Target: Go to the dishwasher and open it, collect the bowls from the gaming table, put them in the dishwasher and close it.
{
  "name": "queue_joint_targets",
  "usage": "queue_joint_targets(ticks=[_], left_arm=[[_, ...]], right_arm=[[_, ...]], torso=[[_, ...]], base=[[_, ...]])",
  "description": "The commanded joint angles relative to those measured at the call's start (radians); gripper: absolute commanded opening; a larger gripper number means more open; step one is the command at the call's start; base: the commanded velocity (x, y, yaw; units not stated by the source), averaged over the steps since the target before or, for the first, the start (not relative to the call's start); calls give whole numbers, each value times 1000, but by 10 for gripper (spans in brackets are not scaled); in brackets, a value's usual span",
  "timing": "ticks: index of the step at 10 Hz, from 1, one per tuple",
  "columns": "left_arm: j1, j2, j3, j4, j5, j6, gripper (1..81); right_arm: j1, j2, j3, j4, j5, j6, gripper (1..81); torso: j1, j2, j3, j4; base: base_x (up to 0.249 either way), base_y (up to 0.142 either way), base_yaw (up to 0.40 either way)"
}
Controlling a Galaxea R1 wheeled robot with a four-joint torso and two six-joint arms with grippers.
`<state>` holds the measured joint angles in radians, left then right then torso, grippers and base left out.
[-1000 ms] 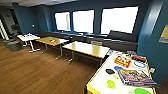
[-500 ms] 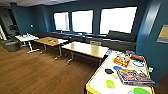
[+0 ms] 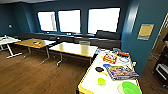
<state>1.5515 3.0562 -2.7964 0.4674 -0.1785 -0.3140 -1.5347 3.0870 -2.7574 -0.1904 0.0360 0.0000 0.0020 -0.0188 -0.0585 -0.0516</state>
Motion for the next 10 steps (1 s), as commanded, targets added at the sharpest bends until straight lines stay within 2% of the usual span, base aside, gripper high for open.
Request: queue_joint_targets(ticks=[1,6,10], left_arm=[[-37,0,-2,3,40,4,811],[-37,3,-3,5,40,4,811],[-37,1,-3,0,40,4,811]], right_arm=[[43,9,6,-3,-48,-3,811],[43,9,3,-18,-48,-3,811],[43,9,1,-18,-48,-3,811]], torso=[[0,0,0,0],[0,0,0,0],[0,0,0,0]], base=[[0,0,-340],[0,0,-335],[0,0,-245]])
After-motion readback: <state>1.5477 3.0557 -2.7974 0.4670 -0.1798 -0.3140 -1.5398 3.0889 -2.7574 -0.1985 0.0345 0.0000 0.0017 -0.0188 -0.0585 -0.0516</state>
